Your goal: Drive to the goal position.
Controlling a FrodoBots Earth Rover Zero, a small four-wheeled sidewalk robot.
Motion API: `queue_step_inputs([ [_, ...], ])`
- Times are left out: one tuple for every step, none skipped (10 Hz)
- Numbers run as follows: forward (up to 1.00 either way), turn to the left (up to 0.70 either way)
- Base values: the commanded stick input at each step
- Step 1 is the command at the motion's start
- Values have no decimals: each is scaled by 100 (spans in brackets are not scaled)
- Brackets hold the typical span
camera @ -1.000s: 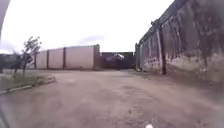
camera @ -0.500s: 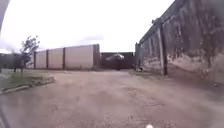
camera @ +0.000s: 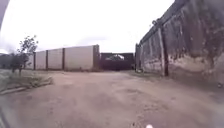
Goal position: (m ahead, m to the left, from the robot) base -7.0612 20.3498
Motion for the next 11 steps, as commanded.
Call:
queue_step_inputs([
  [30,0],
  [30,0],
  [30,0],
  [30,0],
  [30,0],
  [30,0],
  [30,0],
  [30,0],
  [30,0],
  [30,0],
  [30,0],
])
